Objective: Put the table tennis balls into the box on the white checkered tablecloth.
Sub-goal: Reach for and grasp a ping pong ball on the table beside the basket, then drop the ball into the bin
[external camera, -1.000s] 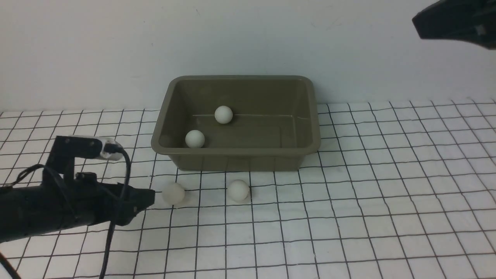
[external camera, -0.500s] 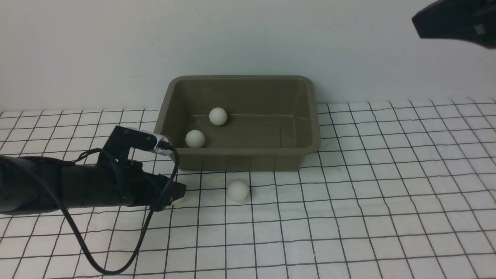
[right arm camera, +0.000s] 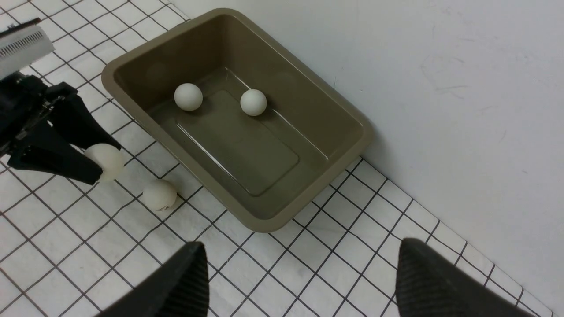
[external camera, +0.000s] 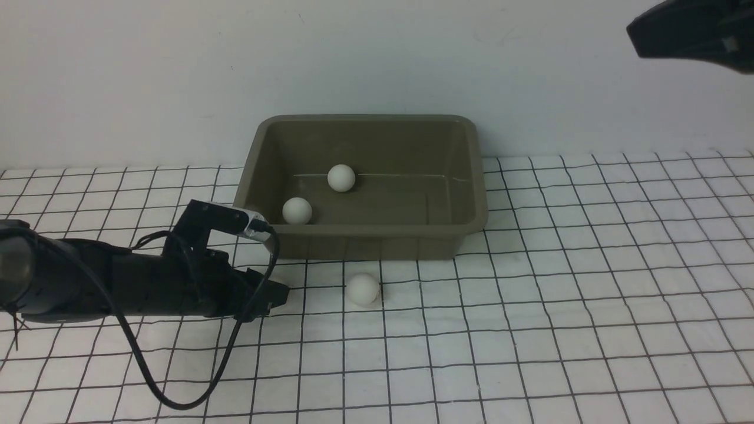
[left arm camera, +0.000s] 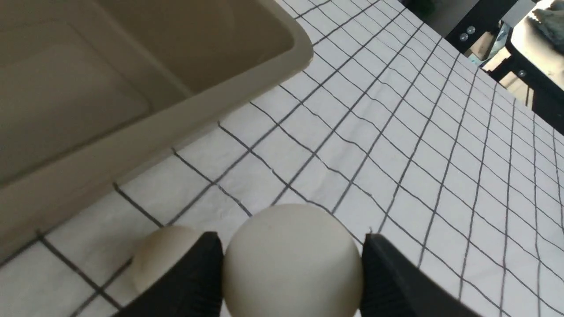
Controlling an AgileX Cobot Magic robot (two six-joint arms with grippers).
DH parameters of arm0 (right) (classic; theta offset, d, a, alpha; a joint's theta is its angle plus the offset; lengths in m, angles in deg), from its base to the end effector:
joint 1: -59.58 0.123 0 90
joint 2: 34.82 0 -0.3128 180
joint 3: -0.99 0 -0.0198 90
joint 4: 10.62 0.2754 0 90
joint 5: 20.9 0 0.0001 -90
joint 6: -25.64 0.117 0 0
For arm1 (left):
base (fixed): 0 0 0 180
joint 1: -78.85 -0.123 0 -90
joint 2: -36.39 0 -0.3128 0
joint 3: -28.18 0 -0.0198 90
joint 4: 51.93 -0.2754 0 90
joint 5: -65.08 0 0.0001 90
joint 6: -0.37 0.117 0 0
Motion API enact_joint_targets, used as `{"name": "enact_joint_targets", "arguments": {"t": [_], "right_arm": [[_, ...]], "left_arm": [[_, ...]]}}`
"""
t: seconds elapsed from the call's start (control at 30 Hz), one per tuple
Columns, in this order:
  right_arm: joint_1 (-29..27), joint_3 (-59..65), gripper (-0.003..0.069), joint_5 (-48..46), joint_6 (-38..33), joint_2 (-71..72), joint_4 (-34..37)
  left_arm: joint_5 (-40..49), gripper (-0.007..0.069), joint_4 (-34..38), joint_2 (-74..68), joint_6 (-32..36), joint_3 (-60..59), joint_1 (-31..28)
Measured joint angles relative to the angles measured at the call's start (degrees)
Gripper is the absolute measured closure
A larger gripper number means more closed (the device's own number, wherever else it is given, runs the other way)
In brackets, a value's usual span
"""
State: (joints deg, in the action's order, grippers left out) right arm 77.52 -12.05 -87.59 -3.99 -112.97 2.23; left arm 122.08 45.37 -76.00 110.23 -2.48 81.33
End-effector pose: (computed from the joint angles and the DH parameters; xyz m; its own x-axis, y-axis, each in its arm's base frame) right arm 0.2431 0.1038 0.4874 -0.3857 -0.5511 -0.7399 -0.6673 0.7205 -0.1888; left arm 0.3442 -0.1124 0.1607 -0.5897 0.0896 -0.8026 0.7146 0.5208 -0.4669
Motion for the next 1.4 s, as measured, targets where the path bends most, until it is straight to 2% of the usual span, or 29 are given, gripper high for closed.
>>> {"name": "enact_joint_targets", "arguments": {"t": [0.3,0.37,0.6,0.83,0.9,1.0,1.07,1.17,1.27,1.37,1.4], "right_arm": [[0.0,0.0,0.0143,-0.4,0.0,0.0,0.0],[0.0,0.0,0.0143,-0.5,0.0,0.0,0.0],[0.0,0.0,0.0143,-0.6,0.0,0.0,0.0],[0.0,0.0,0.0145,-0.6,0.0,0.0,0.0],[0.0,0.0,0.0144,-0.6,0.0,0.0,0.0],[0.0,0.0,0.0144,-0.6,0.0,0.0,0.0],[0.0,0.0,0.0144,-0.6,0.0,0.0,0.0],[0.0,0.0,0.0144,-0.6,0.0,0.0,0.0],[0.0,0.0,0.0144,-0.8,0.0,0.0,0.0],[0.0,0.0,0.0144,-1.0,0.0,0.0,0.0],[0.0,0.0,0.0144,-1.1,0.0,0.0,0.1]], "left_arm": [[-0.8,0.0272,-0.4,0.2,-2.0,9.0,0.0],[-3.2,0.0272,-0.4,0.2,-2.7,11.3,0.0],[-21.3,0.0272,-0.4,-0.1,-2.6,19.0,0.0],[-24.5,0.0272,-5.2,-6.4,-2.1,25.5,1.2],[-24.5,0.0235,-7.4,-9.6,-2.0,27.1,2.2],[-24.7,0.0135,-8.5,-10.7,-3.5,27.2,2.8],[-25.0,0.0108,-9.6,-9.3,-4.8,27.3,2.8],[-26.9,0.0104,-13.5,-5.3,-7.7,27.3,2.8],[-28.5,0.0115,-21.2,-1.0,-13.4,27.3,2.8],[-29.1,0.0134,-32.6,3.6,-23.9,27.3,2.8],[-28.9,0.0141,-38.2,5.0,-29.3,27.3,2.8]]}}
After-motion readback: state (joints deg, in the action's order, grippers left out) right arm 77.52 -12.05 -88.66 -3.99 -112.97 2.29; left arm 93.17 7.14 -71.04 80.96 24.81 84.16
